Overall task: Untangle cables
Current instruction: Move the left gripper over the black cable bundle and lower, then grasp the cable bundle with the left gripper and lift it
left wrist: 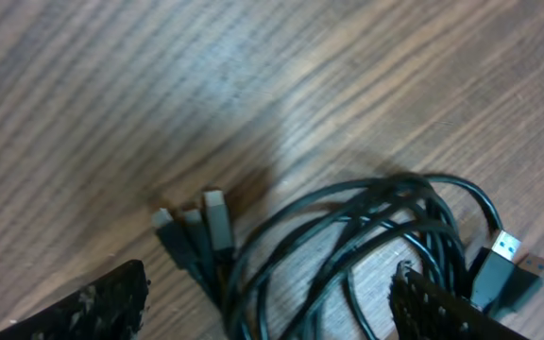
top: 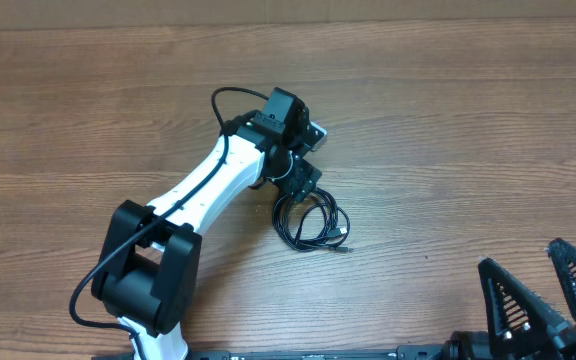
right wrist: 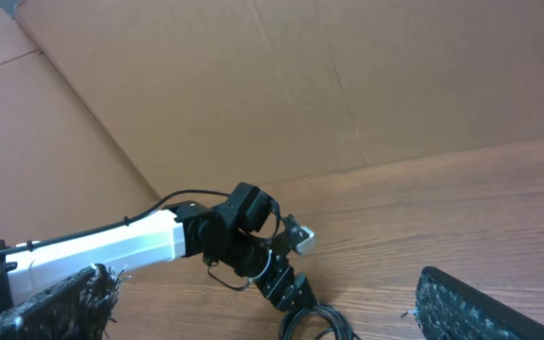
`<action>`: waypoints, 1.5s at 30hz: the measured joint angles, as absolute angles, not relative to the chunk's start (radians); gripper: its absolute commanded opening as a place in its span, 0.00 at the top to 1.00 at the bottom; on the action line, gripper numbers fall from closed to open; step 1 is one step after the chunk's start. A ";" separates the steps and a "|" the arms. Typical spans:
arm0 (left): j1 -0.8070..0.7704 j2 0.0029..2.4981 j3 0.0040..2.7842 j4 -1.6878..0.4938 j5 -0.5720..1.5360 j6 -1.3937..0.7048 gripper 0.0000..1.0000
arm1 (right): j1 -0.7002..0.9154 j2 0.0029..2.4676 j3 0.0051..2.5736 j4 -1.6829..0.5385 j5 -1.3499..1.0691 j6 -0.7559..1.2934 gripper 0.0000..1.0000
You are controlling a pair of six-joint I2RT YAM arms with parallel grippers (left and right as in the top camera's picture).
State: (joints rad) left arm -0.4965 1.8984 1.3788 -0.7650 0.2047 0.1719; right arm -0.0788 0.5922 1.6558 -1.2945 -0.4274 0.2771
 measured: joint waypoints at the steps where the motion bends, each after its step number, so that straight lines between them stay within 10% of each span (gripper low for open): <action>1: -0.498 1.898 1.379 -0.775 0.204 0.174 0.16 | -0.079 0.592 1.656 -1.295 -0.426 0.277 0.00; 14: -0.503 1.898 1.318 -0.783 0.204 0.206 0.19 | -0.079 0.592 1.656 -1.295 -0.425 0.277 0.00; 18: -0.503 1.898 1.279 -0.767 0.204 0.208 0.52 | -0.079 0.592 1.656 -1.294 -0.425 0.277 0.00; 28: -0.503 1.899 1.266 -0.711 0.198 0.205 0.96 | -0.079 0.592 1.656 -1.294 -0.419 0.277 0.00; 45: -0.503 1.899 1.275 -0.721 0.154 0.101 0.96 | -0.079 0.592 1.655 -1.346 -0.310 0.277 0.00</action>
State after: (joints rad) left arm -0.5026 1.8988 1.2751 -0.7208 0.1543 0.1013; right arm -0.0788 0.5922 1.6554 -1.3464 -0.3096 0.2771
